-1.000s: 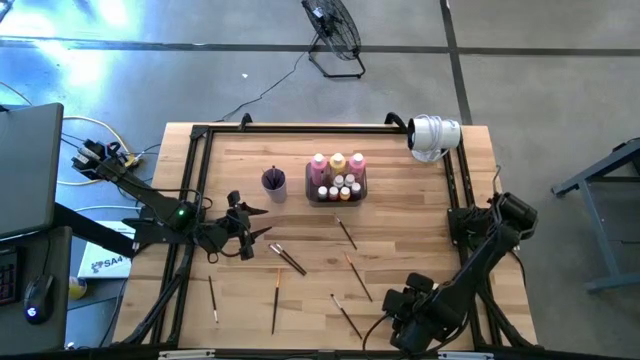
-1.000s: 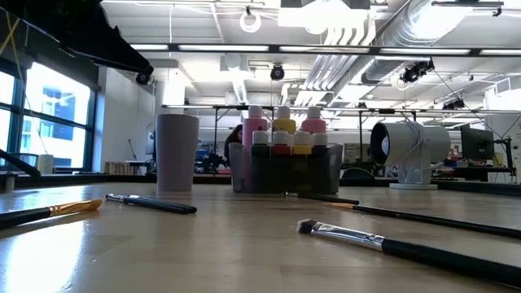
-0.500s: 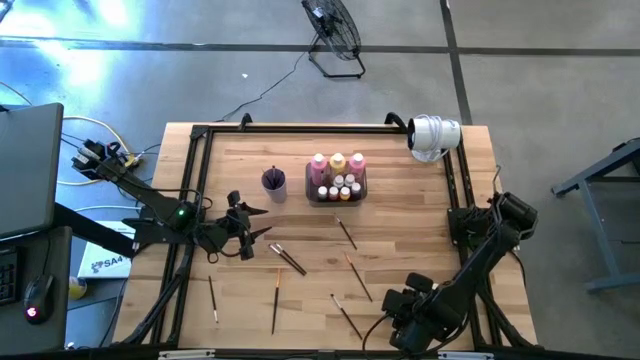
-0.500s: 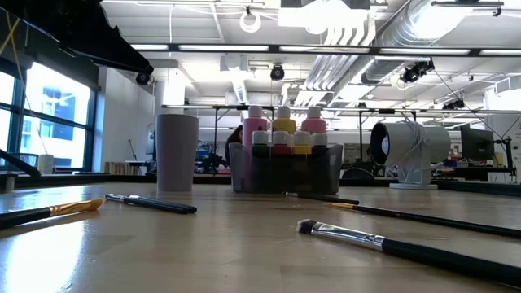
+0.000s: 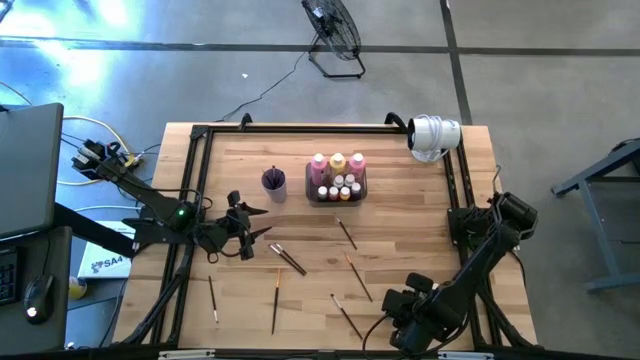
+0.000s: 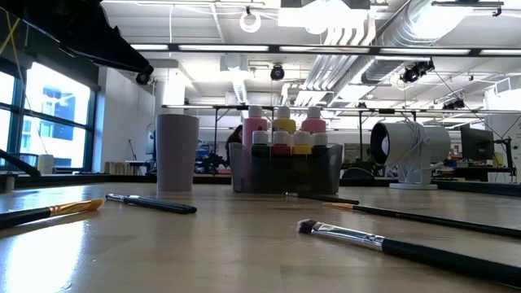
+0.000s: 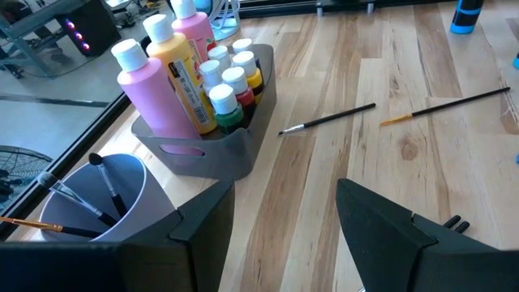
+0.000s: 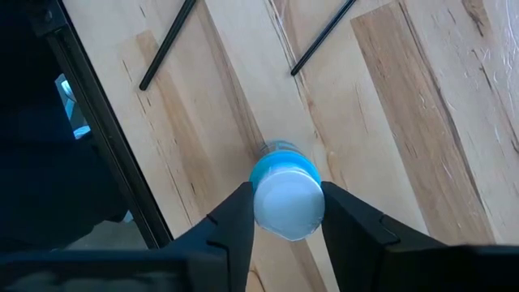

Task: Pick & Place Paint Supplies
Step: Put the small blue paint bottle into the gray bin

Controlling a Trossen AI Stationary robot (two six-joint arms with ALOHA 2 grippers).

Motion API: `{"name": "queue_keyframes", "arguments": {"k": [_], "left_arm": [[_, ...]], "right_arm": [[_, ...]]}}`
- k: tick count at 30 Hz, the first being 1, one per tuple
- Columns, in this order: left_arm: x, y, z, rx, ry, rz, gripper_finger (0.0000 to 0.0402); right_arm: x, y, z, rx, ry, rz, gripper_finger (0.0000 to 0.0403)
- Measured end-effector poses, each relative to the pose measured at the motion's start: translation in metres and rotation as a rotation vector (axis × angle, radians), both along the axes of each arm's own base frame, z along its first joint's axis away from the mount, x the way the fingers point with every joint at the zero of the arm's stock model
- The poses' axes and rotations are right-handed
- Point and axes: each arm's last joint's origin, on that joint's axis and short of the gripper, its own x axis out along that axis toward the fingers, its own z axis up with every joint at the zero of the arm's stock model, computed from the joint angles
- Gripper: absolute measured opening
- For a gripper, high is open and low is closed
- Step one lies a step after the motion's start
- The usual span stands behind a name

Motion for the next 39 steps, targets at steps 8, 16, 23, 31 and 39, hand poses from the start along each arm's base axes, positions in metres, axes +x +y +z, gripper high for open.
{"name": "queue_keyframes", "arguments": {"k": [8,16,23,31,39], "left_arm": [[0.000,0.000,0.000,0.000,0.000,0.000,0.0211],[0.000,0.000,0.000,0.000,0.000,0.000,0.0211],[0.000,0.000,0.000,0.000,0.000,0.000,0.0211],[0.000,0.000,0.000,0.000,0.000,0.000,0.0211],[0.000,0.000,0.000,0.000,0.000,0.000,0.0211]], "right_arm": [[0.000,0.000,0.000,0.001,0.000,0.000,0.0113],[0.000,0.000,0.000,0.005,-0.001,-0.010,0.0119],[0.001,-0.003,0.005,0.022,-0.006,-0.036,0.0118],[0.006,-0.015,0.014,0.030,-0.014,-0.065,0.0114],[0.019,-0.031,0.020,0.025,-0.024,-0.052,0.0113]]}}
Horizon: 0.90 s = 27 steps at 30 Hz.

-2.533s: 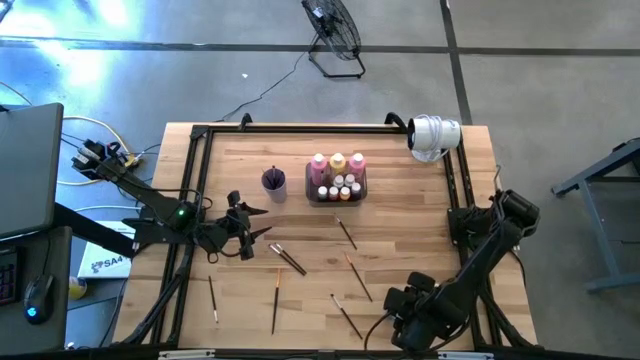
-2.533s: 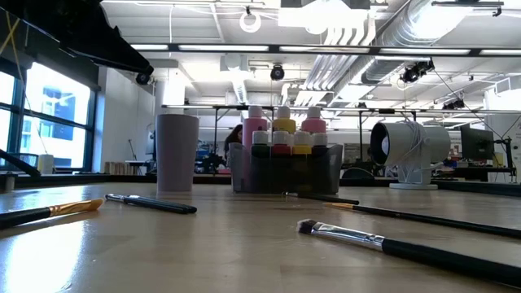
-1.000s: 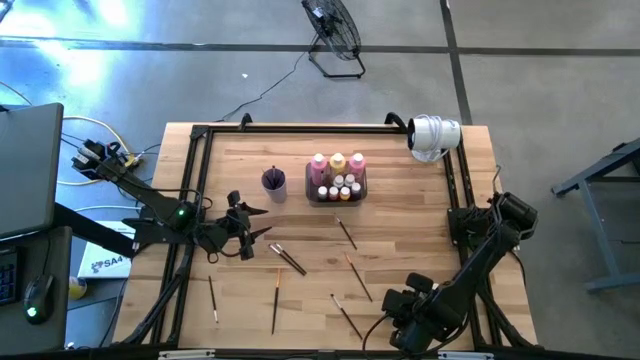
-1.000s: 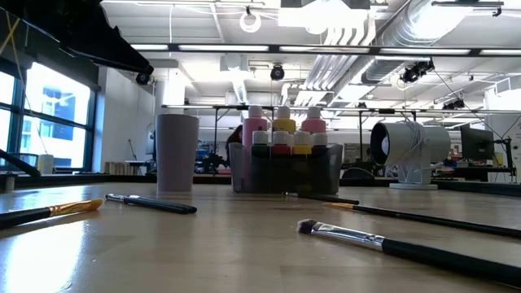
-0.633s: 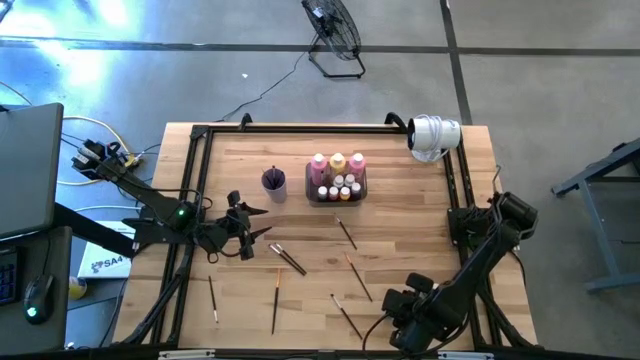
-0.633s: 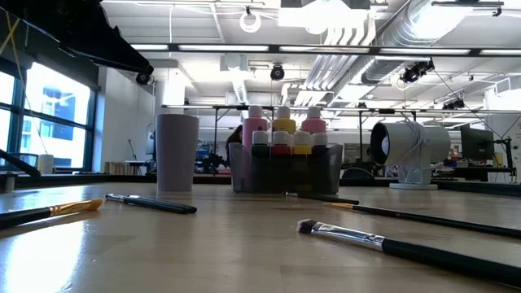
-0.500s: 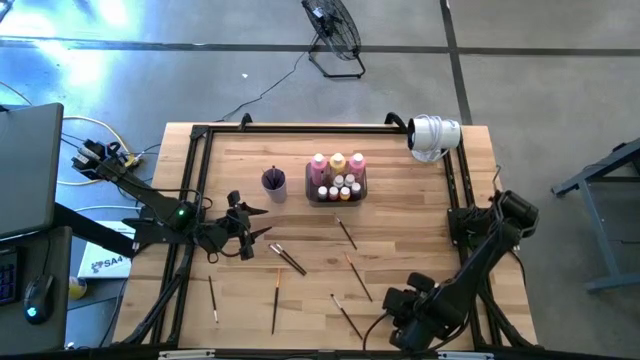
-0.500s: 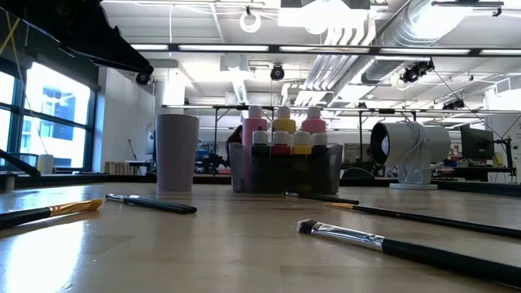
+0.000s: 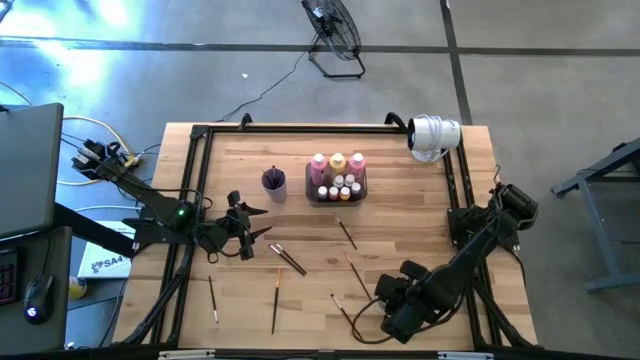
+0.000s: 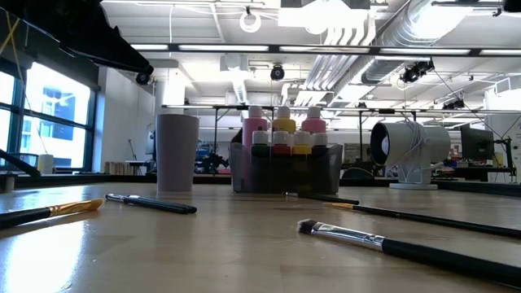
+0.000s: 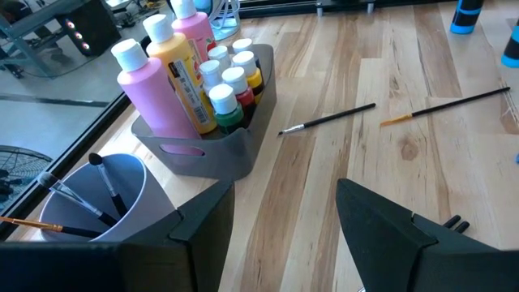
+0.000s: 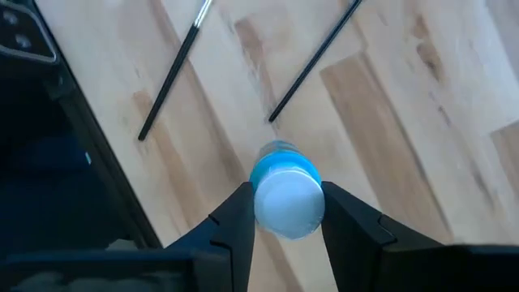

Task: Pick & Place Paint Supplies
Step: Put the small blue paint bottle into the gray bin

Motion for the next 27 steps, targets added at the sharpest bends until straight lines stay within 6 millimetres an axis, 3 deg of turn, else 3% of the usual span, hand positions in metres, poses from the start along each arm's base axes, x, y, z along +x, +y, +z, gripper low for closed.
{"name": "queue_keyframes", "arguments": {"k": [12,17,27], "left_arm": [[0.000,0.000,0.000,0.000,0.000,0.000,0.0211],[0.000,0.000,0.000,0.001,0.001,0.000,0.0211],[0.000,0.000,0.000,0.001,0.001,0.000,0.0211]], "right_arm": [[0.015,-0.041,0.031,-0.031,-0.107,0.021,0.0112],[0.022,-0.063,0.043,-0.051,-0.167,-0.057,0.0117],[0.057,-0.103,0.050,-0.080,-0.282,-0.024,0.0118]]}}
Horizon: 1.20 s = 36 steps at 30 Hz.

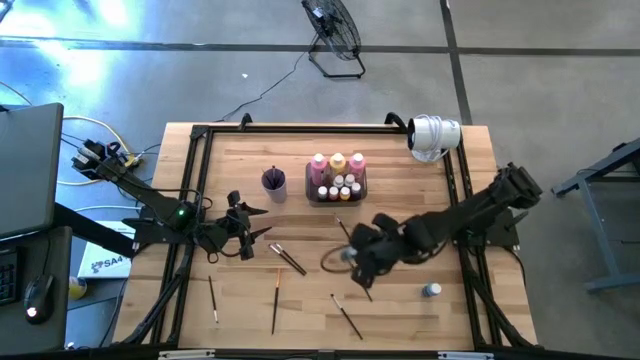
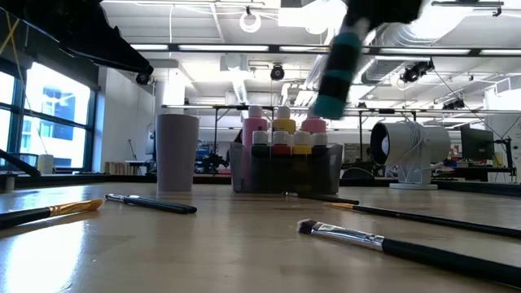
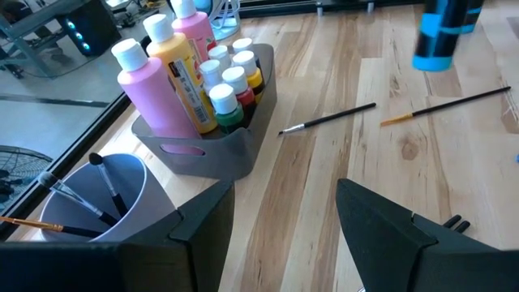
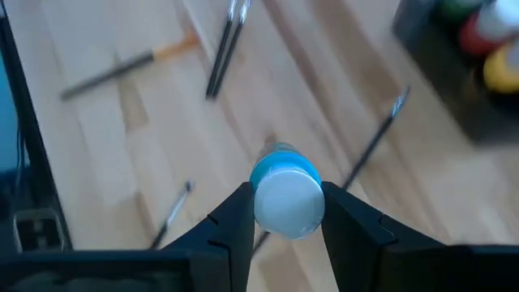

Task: Pick & Place Paint Supplies
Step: Put the small blue paint bottle into the gray bin

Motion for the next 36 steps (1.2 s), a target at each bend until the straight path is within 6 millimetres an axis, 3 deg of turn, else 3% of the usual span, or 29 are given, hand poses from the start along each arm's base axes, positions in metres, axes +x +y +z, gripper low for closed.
{"name": "queue_keyframes", "arguments": {"k": [17,36], "left_arm": [[0.000,0.000,0.000,0.000,0.000,0.000,0.0211],[0.000,0.000,0.000,0.001,0.001,0.000,0.0211]], "right_arm": [[0.046,-0.072,0.018,-0.134,-0.259,0.000,0.0113],[0.052,-0.150,0.019,-0.231,-0.228,-0.082,0.0112]]}}
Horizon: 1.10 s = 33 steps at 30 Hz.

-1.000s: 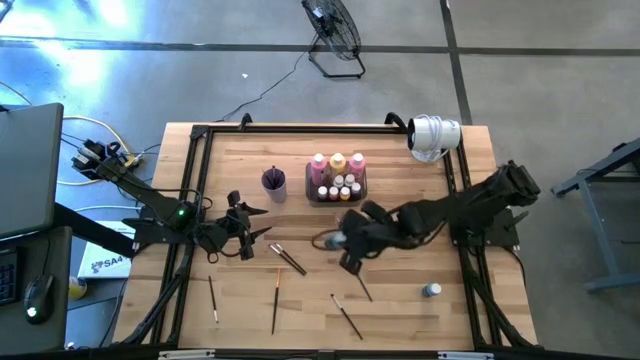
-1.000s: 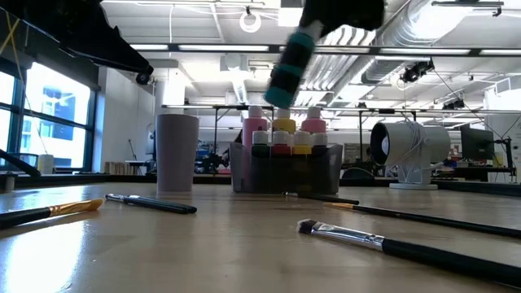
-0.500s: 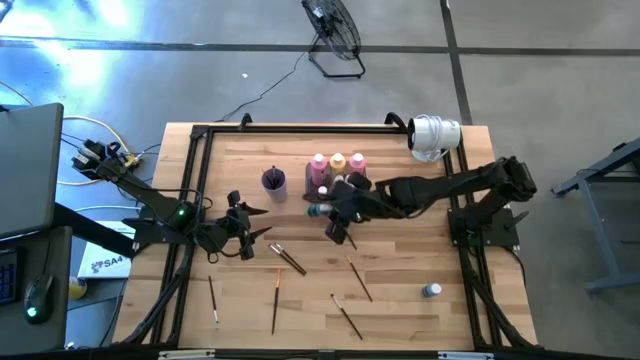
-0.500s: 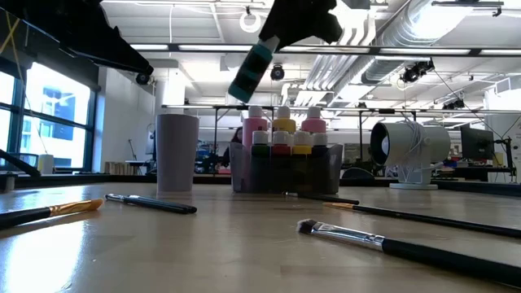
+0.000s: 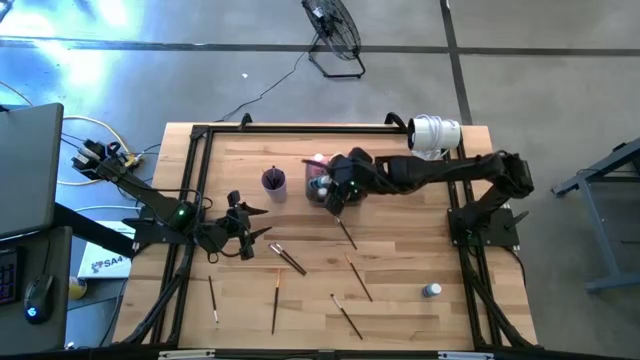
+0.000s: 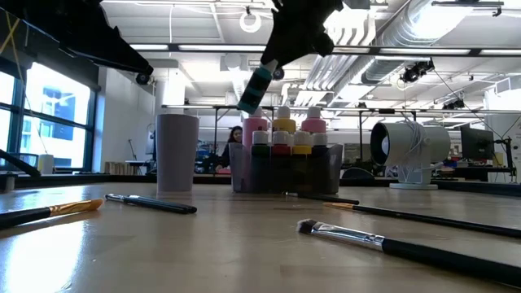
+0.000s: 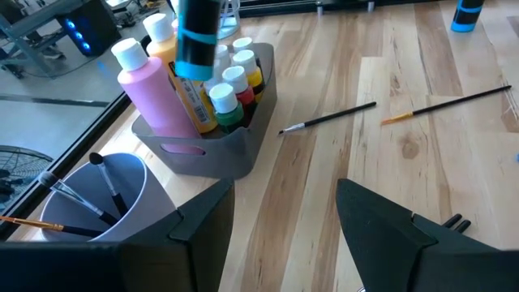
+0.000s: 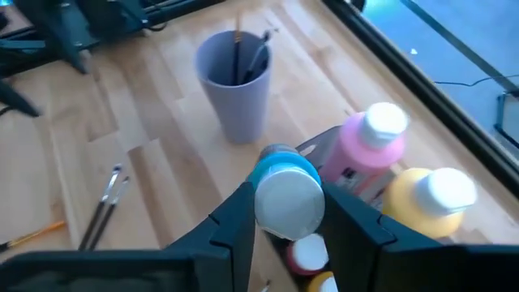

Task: Pick & Place Paint Supplies
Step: Put the small blue paint bottle into the gray bin

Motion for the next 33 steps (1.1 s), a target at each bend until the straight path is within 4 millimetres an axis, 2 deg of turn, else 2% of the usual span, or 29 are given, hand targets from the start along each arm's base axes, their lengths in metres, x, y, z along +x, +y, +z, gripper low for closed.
{"name": "queue_keyframes", "arguments": {"k": [10,21,33], "left_arm": [[0.000,0.000,0.000,0.003,0.004,0.000,0.0211],[0.000,0.000,0.000,0.002,0.003,0.001,0.0211],[0.000,0.000,0.000,0.002,0.004,0.000,0.0211]], "right_arm": [[-0.005,-0.024,-0.003,0.041,0.047,-0.008,0.0112],[-0.008,-0.036,-0.005,0.038,0.074,-0.038,0.0112],[0.007,-0.041,-0.033,0.011,0.167,-0.040,0.0117]]}}
